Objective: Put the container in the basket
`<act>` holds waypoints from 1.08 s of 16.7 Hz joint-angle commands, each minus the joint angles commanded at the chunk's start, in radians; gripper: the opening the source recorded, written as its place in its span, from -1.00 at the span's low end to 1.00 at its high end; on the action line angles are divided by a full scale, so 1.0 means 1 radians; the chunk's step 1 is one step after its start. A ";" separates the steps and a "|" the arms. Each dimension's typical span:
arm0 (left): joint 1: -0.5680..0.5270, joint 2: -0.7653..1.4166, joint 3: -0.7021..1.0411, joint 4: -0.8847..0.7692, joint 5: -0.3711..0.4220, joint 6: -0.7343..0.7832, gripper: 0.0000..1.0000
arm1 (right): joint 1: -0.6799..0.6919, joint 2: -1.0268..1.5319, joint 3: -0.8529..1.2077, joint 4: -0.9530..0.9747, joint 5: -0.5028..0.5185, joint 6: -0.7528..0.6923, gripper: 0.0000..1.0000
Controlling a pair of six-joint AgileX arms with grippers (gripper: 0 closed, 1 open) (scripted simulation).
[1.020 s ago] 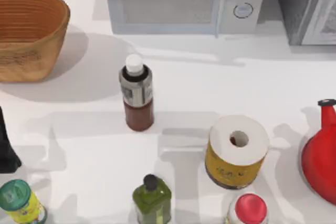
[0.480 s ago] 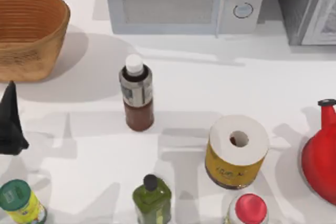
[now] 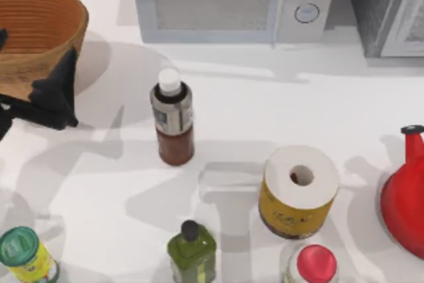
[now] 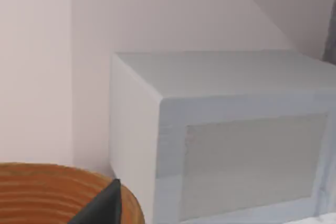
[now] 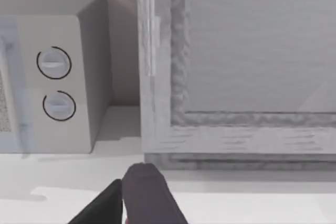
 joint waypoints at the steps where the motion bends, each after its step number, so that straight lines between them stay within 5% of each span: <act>1: -0.017 0.118 0.011 0.087 0.028 0.007 1.00 | 0.000 0.000 0.000 0.000 0.000 0.000 1.00; 8: -0.154 0.706 0.036 0.537 0.186 0.105 1.00 | 0.000 0.000 0.000 0.000 0.000 0.000 1.00; 18: -0.199 0.802 0.029 0.579 0.214 0.153 1.00 | 0.000 0.000 0.000 0.000 0.000 0.000 1.00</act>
